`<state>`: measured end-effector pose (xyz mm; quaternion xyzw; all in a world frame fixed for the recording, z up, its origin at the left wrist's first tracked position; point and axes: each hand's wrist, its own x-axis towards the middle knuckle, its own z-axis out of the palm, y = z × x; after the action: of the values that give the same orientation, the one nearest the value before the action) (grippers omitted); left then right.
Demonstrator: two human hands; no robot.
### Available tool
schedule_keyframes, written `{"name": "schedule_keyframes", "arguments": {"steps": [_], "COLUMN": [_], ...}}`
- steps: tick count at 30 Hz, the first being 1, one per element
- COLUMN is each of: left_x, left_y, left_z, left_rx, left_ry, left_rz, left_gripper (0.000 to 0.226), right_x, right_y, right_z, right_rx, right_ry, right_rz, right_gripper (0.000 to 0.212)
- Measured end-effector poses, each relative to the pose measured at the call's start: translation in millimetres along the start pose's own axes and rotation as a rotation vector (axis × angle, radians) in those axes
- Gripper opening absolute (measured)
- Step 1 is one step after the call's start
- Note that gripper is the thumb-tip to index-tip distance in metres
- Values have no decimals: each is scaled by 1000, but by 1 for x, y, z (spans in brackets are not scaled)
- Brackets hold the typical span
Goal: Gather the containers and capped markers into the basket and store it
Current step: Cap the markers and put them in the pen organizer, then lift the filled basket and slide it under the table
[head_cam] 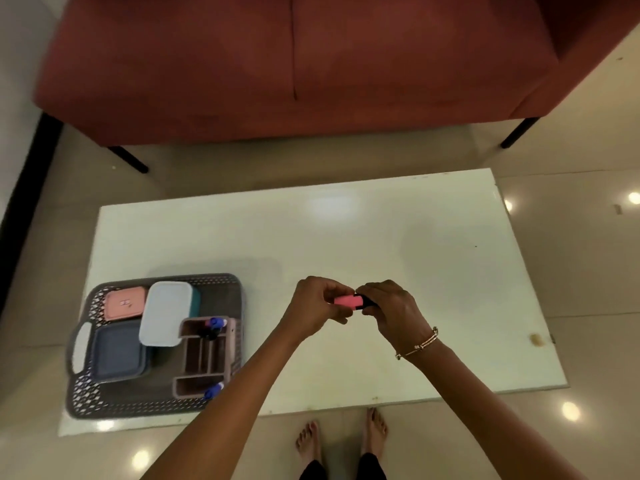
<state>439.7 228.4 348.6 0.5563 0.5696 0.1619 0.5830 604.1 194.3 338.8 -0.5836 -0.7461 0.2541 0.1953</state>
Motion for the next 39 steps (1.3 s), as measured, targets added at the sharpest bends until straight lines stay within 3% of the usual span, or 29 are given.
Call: {"name": "schedule_keyframes", "arguments": {"steps": [6,9,11,13,16,18,23,28,35,39], "left_x": [-48,-72,-92,-113,-134,-143,-149,-150,-160,-168], "left_y": [-21,-30,-42,-61,-91,-106,-124,-139,-152,-164], "left_z": [-46,-83,-112,-139,-165,-176,-189,-195,-205,-222], "left_rx": [23,175,265,308,394,421,474,476,498,451], "left_ry": [129,144,194,346,492,537,587,607,608,708], "left_rz": [46,120,124,43,-45,-65,-122,-115,-84,-139], "left_gripper": [41,66,66,61,47,44,42,34,33,37], "right_x": [6,7,6,6,6,5,3,0,-5,1], "right_y": [-58,-98,-127,-154,-196,-216,-226,-219,-209,-195], "right_z": [43,63,72,88,108,126,179,209,211,185], "right_rx": [41,314,508,587,562,517,48,-192,-95,156], "right_ry": [-180,-200,-188,-136,-67,-125,-270,-259,-232,-21], "right_rz": [92,265,367,412,376,334,195,180,250,376], "right_gripper": [35,20,15,16,16,21,16,21,32,30]}}
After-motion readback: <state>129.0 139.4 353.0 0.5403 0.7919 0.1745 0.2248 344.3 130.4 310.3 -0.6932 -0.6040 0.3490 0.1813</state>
